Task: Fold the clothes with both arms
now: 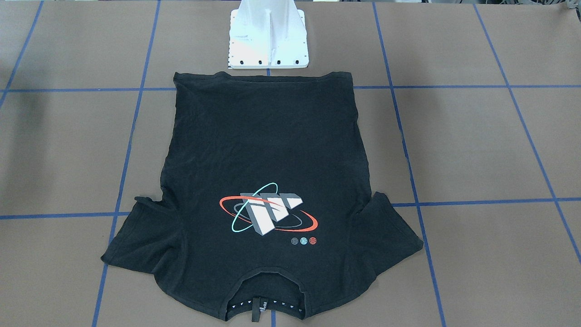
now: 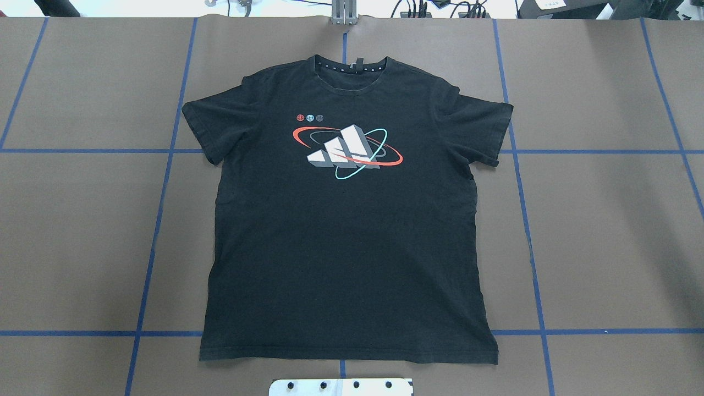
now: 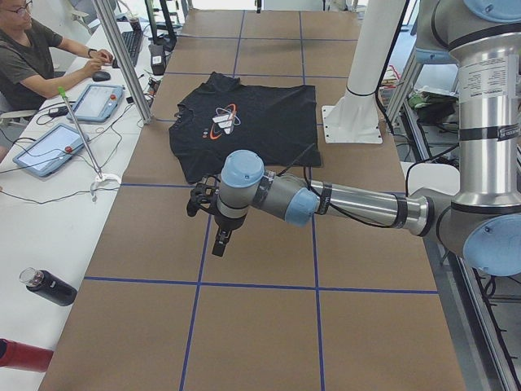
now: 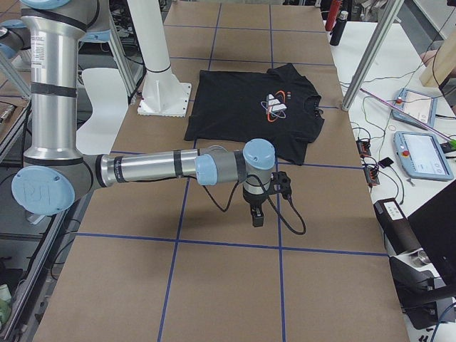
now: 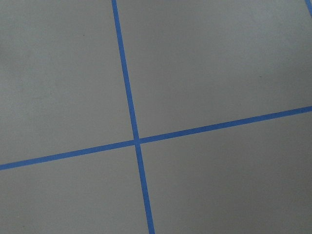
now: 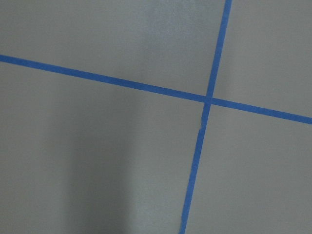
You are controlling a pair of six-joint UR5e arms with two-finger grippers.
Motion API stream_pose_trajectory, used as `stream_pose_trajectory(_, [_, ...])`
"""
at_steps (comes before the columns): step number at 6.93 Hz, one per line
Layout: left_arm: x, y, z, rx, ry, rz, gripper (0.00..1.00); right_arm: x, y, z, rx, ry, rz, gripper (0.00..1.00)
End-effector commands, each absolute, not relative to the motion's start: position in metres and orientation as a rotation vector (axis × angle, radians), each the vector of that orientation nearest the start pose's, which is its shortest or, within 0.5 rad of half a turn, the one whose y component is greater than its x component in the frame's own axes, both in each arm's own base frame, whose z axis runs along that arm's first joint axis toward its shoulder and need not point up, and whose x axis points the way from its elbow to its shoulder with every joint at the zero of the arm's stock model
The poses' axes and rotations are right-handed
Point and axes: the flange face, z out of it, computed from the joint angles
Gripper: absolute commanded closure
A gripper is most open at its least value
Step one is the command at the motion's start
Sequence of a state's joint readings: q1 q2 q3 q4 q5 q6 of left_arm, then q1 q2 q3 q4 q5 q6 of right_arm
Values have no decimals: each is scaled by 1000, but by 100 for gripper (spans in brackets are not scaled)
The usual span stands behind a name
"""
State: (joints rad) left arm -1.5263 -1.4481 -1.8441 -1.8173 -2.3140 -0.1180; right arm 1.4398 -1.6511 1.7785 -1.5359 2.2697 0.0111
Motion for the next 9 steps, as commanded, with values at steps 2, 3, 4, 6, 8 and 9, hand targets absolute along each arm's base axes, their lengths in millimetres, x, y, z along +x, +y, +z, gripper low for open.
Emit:
stream_pose_trajectory(2, [-43, -458, 550, 322, 772, 85, 0, 6, -467, 598, 101, -687, -177, 0])
stream_pose_trajectory(3, [-42, -459, 552, 320, 772, 86, 0, 5, -467, 598, 101, -692, -179, 0])
stream_pose_trajectory(4, [-42, -458, 547, 333, 772, 95, 0, 3, -470, 596, 101, -692, -178, 0])
stream_pose_trajectory(6, [-42, -456, 553, 324, 773, 93, 0, -1, -468, 593, 110, -716, -192, 0])
stream_pose_trajectory(8, [-42, -454, 551, 332, 772, 97, 0, -16, -468, 588, 99, -771, -214, 0])
stream_pose_trajectory(9, [-41, -455, 546, 354, 775, 107, 0, -25, -471, 587, 92, -773, -231, 0])
